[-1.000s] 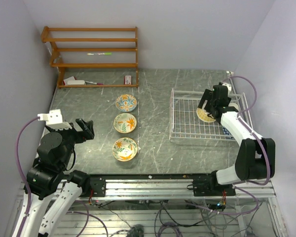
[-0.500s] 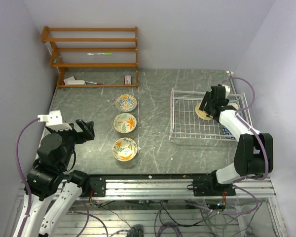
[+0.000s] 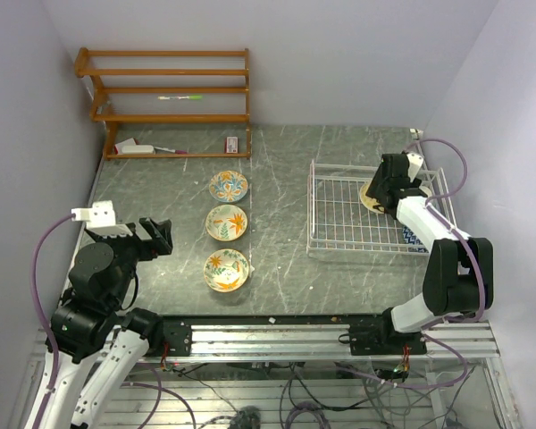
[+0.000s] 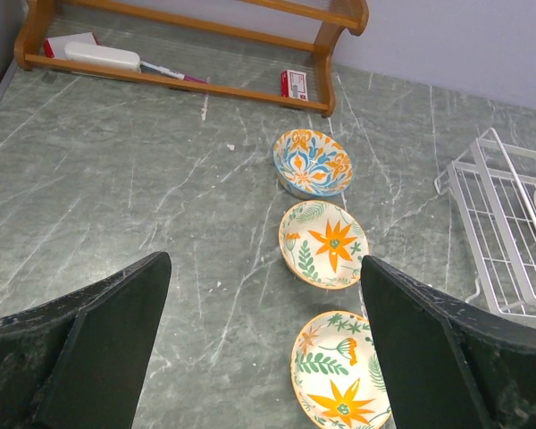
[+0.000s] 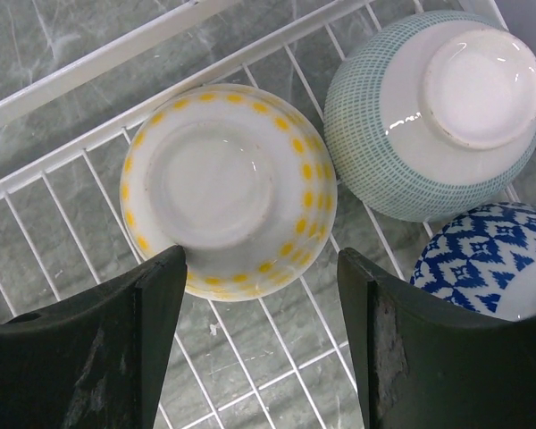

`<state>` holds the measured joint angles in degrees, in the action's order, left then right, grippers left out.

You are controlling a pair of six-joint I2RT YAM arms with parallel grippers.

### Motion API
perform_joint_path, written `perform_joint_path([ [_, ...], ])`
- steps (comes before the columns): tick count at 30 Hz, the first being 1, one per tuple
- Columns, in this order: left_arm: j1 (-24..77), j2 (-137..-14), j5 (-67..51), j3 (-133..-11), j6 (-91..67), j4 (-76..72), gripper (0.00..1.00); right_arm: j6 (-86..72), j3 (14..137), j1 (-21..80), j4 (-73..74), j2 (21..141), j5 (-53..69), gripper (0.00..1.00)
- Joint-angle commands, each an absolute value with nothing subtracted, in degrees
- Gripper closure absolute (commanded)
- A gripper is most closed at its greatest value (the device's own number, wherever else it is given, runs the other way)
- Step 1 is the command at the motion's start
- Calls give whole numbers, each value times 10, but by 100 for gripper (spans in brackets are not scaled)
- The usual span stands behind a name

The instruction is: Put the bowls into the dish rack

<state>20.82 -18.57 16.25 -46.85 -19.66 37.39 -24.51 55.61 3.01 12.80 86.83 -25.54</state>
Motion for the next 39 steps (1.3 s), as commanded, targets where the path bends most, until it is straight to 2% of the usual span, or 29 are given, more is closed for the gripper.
perform_joint_path([
  [1, 205, -174, 153, -462, -187, 351, 2, -254, 562, 26, 109, 853, -270, 31],
  [5, 205, -169, 158, -460, -189, 353, 2, -246, 548, 38, 97, 796, -215, 28],
  [8, 205, -165, 163, -459, -191, 354, 2, -244, 569, 67, 135, 766, -217, 24],
  [12, 205, -165, 167, -459, -190, 355, 2, -235, 599, 131, 165, 743, -213, 23],
  [16, 205, -173, 169, -461, -191, 356, 2, -233, 629, 240, 174, 754, -210, 24],
  [22, 204, -177, 177, -459, -196, 359, 2, -203, 713, 428, 159, 862, -200, 24],
  [26, 204, -175, 191, -461, -203, 366, 2, -172, 804, 507, 150, 986, -162, 24],
  [32, 204, -157, 223, -467, -217, 378, 2, -154, 886, 543, 135, 1116, -73, 24],
  [39, 204, -169, 255, -521, -206, 392, 2, -141, 948, 574, 140, 1207, -32, 25],
])
